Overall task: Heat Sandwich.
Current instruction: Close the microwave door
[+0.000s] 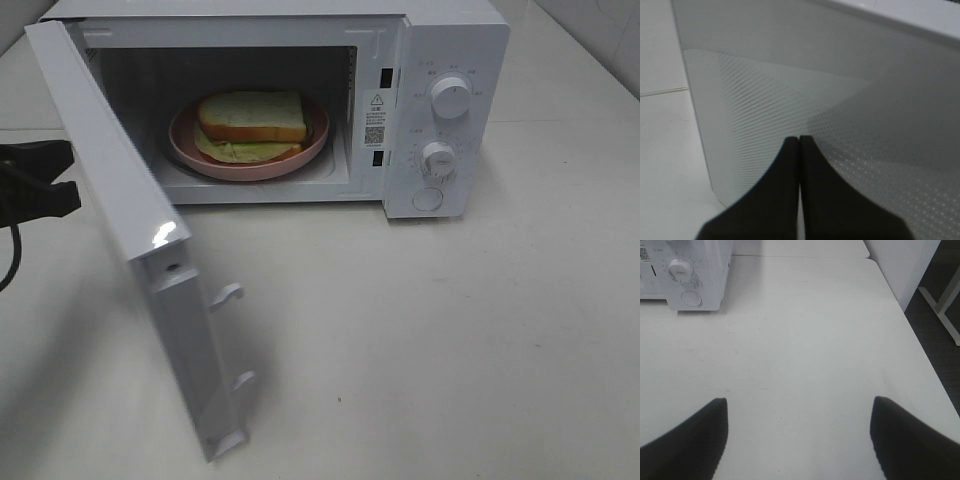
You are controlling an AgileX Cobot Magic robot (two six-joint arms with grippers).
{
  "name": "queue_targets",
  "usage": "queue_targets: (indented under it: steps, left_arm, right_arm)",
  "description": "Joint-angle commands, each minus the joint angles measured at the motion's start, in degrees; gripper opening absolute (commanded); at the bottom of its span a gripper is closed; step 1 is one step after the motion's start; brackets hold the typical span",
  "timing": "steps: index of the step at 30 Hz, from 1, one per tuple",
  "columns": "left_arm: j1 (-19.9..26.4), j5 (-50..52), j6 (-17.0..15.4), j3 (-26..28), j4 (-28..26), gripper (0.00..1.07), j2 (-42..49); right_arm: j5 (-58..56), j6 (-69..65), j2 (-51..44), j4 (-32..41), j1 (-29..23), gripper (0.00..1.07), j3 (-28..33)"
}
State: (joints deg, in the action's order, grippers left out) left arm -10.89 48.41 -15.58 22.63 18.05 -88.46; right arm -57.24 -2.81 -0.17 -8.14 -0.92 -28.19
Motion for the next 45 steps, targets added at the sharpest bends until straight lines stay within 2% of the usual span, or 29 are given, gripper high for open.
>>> queue_targets:
  steps: [1, 9, 11, 13, 17, 32, 35, 45]
  left_arm:
    - [-3.84, 1.26, -0.29, 2.18, 0.40, 0.00, -1.43]
    - [-9.91, 0.80, 0.23, 6.30, -3.95, 0.00, -4.93]
    - [-13.12, 0.23, 1.03, 8.82, -6.25, 0.00, -6.53]
    - [-14.15, 0.17, 1.66, 9.68, -6.76, 0.00, -7.16]
    - [-19.14, -2.18, 3.27, 14.44, -8.37, 0.00, -10.54]
    - [-25.67, -5.39, 3.50, 23.26, -11.57, 0.00, -15.30]
    - [-27.16, -5.79, 4.58, 25.73, -11.63, 0.00, -16.21]
    - [-28.88, -9.11, 4.58, 31.97, -12.95, 0.00, -19.42]
  right_arm:
    - [0.34, 0.57, -1.66, -0.06, 0.29, 0.75, -0.06]
    - [0.34, 0.57, -1.66, -0.06, 0.29, 0.75, -0.06]
    - [0.34, 0.57, -1.66, -0.06, 0.29, 0.75, -0.06]
    - [0.34, 0.57, -1.66, -0.06, 0.29, 0.75, -0.06]
    - [0.34, 0.57, -1.66, -0.06, 0.29, 0.75, -0.06]
    - [0.34, 0.57, -1.66, -0.06, 0.29, 0.75, -0.06]
    - [0.34, 0.57, -1.66, -0.06, 0.29, 0.75, -0.06]
    - [0.34, 0.57, -1.66, -0.06, 0.29, 0.75, -0.06]
